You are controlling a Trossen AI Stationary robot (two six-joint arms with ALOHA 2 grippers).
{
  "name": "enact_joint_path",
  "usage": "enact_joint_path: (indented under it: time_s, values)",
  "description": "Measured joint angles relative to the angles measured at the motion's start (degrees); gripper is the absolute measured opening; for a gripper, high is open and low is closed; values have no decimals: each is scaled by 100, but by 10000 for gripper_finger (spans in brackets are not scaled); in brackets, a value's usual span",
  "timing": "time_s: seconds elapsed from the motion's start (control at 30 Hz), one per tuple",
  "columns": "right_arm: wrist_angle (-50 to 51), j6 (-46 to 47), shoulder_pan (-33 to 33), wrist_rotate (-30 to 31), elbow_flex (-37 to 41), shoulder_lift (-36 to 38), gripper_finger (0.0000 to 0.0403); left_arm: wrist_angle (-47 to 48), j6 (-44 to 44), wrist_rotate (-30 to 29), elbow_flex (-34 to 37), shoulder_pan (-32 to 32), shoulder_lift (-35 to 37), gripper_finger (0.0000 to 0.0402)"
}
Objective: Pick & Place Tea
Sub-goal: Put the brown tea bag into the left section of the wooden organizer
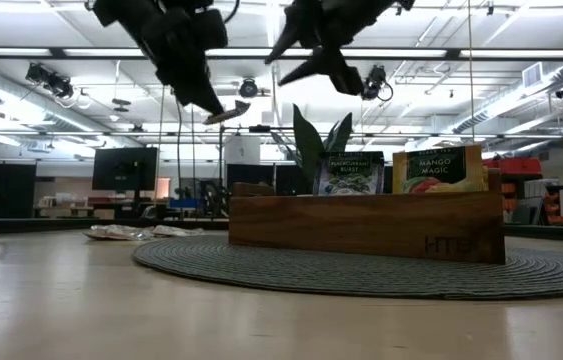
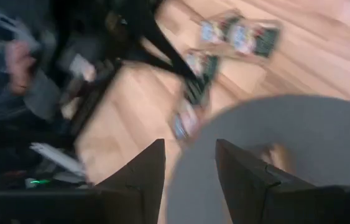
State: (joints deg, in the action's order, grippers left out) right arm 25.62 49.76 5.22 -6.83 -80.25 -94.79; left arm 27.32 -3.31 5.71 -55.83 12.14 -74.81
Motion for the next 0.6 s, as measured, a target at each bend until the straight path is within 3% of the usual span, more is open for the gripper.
enact_joint_path:
  time_s: [0.1, 0.3, 0.6]
  values:
    - [-387, -7, 78, -291, -3, -47, 150, -62, 4, -295, 0, -283, 110, 1]
    - [-542, 26, 67, -262, -2, -54, 150, -313, 8, -688, 0, -616, 223, 1]
    - [-520, 69, 69, -265, -2, -56, 150, -697, -33, -807, -9, -863, 369, 1]
